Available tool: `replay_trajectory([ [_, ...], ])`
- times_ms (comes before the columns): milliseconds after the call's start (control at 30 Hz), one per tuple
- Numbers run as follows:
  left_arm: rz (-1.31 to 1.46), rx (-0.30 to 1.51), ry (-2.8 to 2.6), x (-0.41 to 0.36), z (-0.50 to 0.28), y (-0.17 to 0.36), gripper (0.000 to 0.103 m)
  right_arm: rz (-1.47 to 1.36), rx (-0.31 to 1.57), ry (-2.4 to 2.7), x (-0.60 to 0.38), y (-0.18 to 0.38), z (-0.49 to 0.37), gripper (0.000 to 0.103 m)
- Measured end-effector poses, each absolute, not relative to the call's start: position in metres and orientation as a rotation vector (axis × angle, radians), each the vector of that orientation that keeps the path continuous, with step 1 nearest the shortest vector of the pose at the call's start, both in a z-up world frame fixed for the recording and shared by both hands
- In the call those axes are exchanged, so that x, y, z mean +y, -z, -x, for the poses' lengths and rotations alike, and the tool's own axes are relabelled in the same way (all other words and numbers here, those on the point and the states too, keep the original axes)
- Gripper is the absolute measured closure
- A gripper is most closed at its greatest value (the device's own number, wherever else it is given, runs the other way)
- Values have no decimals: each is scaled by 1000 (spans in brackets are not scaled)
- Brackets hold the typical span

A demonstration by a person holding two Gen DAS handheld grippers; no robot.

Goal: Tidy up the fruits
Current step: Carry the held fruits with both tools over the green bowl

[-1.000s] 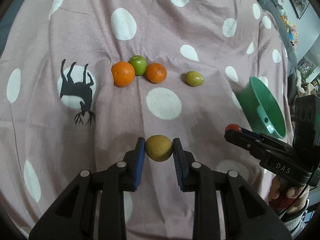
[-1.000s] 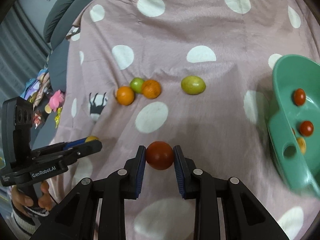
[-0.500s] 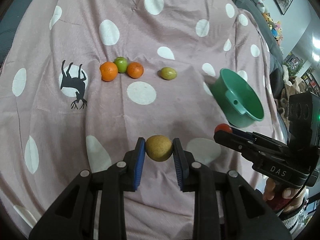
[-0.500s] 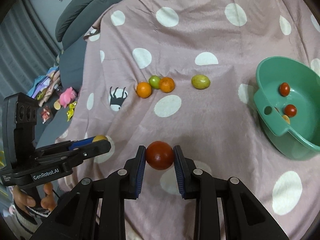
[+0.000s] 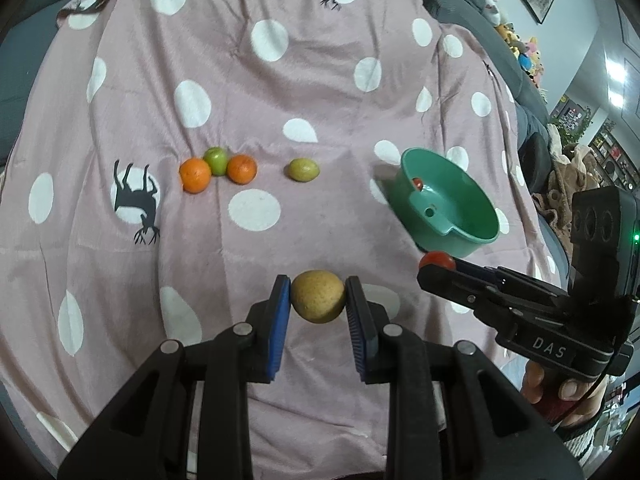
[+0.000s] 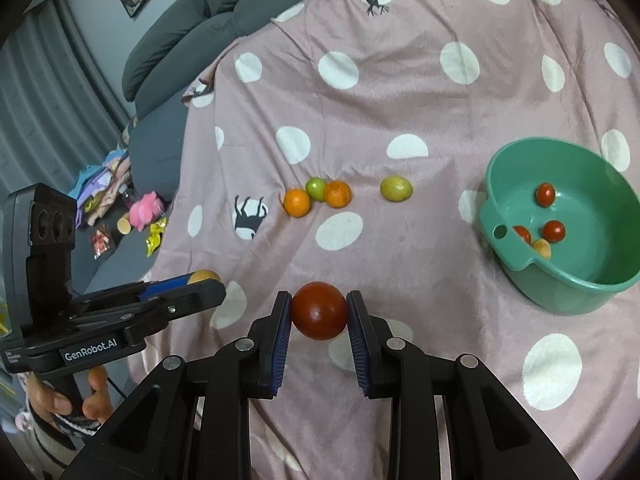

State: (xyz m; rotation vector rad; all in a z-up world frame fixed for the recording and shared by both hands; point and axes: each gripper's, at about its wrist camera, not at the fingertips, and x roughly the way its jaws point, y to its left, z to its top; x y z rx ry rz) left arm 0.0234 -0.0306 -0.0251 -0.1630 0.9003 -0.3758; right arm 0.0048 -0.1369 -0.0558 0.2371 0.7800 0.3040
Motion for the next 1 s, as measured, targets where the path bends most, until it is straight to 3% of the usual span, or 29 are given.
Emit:
replay_trajectory([
  [1000, 0, 866, 502, -124, -51, -1, 76, -322, 652, -199, -211, 33, 10, 73],
])
